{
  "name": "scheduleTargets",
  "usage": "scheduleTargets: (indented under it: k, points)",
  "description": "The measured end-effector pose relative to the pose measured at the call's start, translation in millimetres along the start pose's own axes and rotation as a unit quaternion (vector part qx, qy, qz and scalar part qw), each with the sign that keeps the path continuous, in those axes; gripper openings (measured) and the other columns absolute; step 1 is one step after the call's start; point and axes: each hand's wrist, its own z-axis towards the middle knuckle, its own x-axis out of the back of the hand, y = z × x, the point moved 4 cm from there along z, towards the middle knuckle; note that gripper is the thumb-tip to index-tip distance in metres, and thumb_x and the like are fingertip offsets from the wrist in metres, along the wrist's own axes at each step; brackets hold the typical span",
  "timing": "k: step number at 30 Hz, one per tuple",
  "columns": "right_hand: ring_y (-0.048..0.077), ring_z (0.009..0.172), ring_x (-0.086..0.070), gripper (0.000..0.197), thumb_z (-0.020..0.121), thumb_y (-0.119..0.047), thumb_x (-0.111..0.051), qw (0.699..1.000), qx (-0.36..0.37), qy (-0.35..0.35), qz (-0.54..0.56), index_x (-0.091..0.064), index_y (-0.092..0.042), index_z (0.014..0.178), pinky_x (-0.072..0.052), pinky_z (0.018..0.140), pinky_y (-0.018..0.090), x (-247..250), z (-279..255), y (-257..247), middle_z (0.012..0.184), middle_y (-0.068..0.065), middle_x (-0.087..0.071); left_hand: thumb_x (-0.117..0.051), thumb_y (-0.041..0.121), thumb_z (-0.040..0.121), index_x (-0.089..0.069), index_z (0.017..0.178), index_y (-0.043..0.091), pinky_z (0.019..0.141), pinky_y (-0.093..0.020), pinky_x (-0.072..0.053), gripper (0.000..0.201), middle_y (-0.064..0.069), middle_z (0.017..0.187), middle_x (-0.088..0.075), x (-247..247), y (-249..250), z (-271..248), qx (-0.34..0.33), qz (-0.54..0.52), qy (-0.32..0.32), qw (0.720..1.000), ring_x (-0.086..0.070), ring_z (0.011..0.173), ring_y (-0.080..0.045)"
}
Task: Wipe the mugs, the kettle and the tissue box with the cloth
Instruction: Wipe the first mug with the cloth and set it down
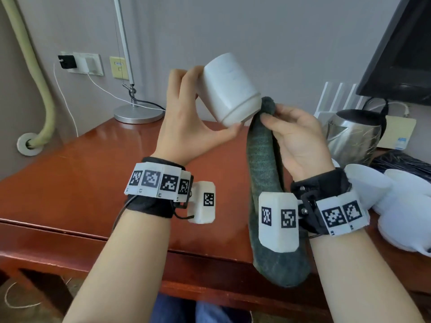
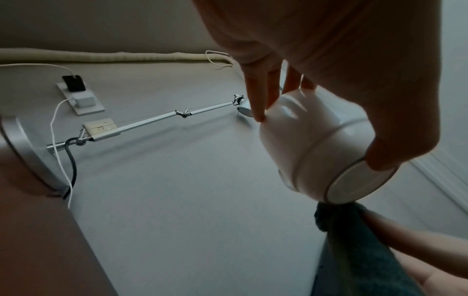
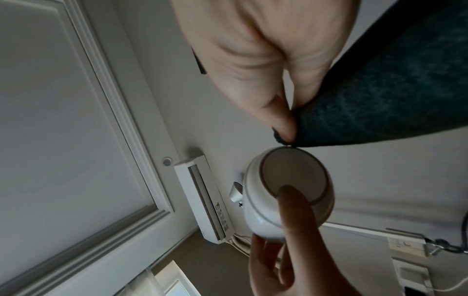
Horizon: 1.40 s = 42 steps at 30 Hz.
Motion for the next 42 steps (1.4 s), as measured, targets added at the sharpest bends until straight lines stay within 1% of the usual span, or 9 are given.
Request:
scheduleTargets:
  k: [8, 12, 18, 22, 27, 31, 35, 39, 42]
  points:
    - [0.014, 0.076, -0.066, 0.014, 0.082, -0.006, -0.074, 0.987, 0.090, 0.009, -0.134, -0.061, -0.012, 0.083, -0.054, 0.070, 0.026, -18.7, 77.2, -2.0, 0.083, 0.005, -0.067, -0.084, 0.027, 0.067, -0.041, 0.127, -0.014, 0.094, -0.020, -0.046, 0.085, 0.011, 0.114, -0.028, -15.7, -52.0, 60.8, -0.018, -0.026, 0.067, 0.997, -0.033, 0.107, 0.014]
    - [0.011, 0.073, -0.064, 0.016, 0.082, -0.007, -0.074, 0.988, 0.096, -0.003, -0.120, -0.059, -0.012, 0.082, -0.052, 0.069, 0.024, -21.1, 99.6, 14.3, 0.081, 0.002, -0.065, -0.082, 0.026, 0.067, -0.040, 0.129, -0.013, 0.098, -0.025, -0.046, 0.084, 0.011, 0.115, -0.028, -33.1, -78.3, 69.5, -0.009, -0.029, 0.039, 0.999, -0.035, 0.108, 0.012]
    - [0.006, 0.092, -0.064, 0.026, 0.086, 0.004, -0.063, 0.988, 0.151, -0.024, -0.030, -0.048, -0.013, 0.073, -0.051, 0.077, 0.023, -22.9, 117.7, 14.5, 0.116, 0.006, -0.064, -0.077, 0.037, 0.066, -0.044, 0.132, -0.003, 0.098, -0.022, -0.045, 0.084, 0.011, 0.116, -0.031, -37.9, -111.1, 68.4, 0.022, -0.008, 0.030, 0.999, -0.037, 0.108, 0.014]
    - [0.014, 0.076, -0.063, 0.017, 0.089, 0.000, -0.062, 0.983, 0.171, -0.040, 0.048, -0.051, -0.011, 0.082, -0.053, 0.072, 0.029, -26.5, 115.5, 5.8, 0.080, 0.000, -0.068, -0.074, 0.044, 0.065, -0.045, 0.133, -0.004, 0.095, -0.026, -0.048, 0.087, 0.002, 0.119, -0.033, -34.5, -110.6, 69.6, 0.025, -0.001, 0.054, 0.998, -0.037, 0.108, 0.011]
    - [0.010, 0.081, -0.065, 0.015, 0.082, -0.001, -0.068, 0.978, 0.192, -0.074, -0.032, -0.064, -0.014, 0.089, -0.052, 0.075, 0.025, -27.8, 108.9, 4.7, 0.084, -0.005, -0.069, -0.078, 0.040, 0.066, -0.046, 0.132, -0.007, 0.093, -0.023, -0.048, 0.087, -0.005, 0.116, -0.034, -41.1, -86.5, 75.0, -0.037, 0.029, -0.009, 0.999, -0.038, 0.106, -0.005]
    - [0.007, 0.102, -0.059, 0.026, 0.086, -0.003, -0.065, 0.921, 0.309, -0.138, -0.191, -0.068, -0.024, 0.101, -0.045, 0.094, 0.025, -30.6, 97.1, -10.9, 0.102, -0.005, -0.062, -0.081, 0.040, 0.067, -0.047, 0.132, -0.009, 0.087, -0.008, -0.037, 0.088, -0.006, 0.113, -0.036, -40.9, -75.8, 72.4, -0.065, 0.063, -0.037, 0.995, -0.036, 0.102, -0.003]
    - [-0.006, 0.104, -0.052, 0.031, 0.089, 0.002, -0.061, 0.857, 0.392, -0.165, -0.292, -0.065, -0.021, 0.109, -0.040, 0.091, 0.011, -44.5, 81.9, -18.1, 0.106, -0.008, -0.054, -0.077, 0.046, 0.067, -0.048, 0.130, -0.010, 0.084, -0.007, -0.036, 0.089, -0.008, 0.110, -0.039, -38.0, -68.1, 71.1, -0.078, 0.072, -0.048, 0.993, -0.040, 0.098, -0.006]
    - [0.016, 0.098, -0.057, 0.021, 0.086, 0.006, -0.060, 0.771, 0.479, -0.190, -0.375, -0.073, -0.003, 0.100, -0.043, 0.086, 0.019, -63.8, 70.9, -11.1, 0.104, 0.007, -0.059, -0.070, 0.046, 0.066, -0.051, 0.127, -0.009, 0.078, -0.010, -0.038, 0.085, -0.003, 0.108, -0.037, -36.1, -64.2, 72.6, -0.081, 0.077, -0.055, 0.992, -0.041, 0.095, -0.006]
    - [0.014, 0.094, -0.057, 0.020, 0.084, 0.008, -0.062, 0.762, 0.503, -0.168, -0.373, -0.074, -0.003, 0.096, -0.044, 0.084, 0.019, -63.7, 72.8, -8.1, 0.100, 0.009, -0.059, -0.069, 0.047, 0.065, -0.051, 0.126, -0.007, 0.077, -0.013, -0.039, 0.083, -0.002, 0.107, -0.037, -33.6, -63.7, 73.9, -0.083, 0.083, -0.051, 0.992, -0.043, 0.095, -0.009]
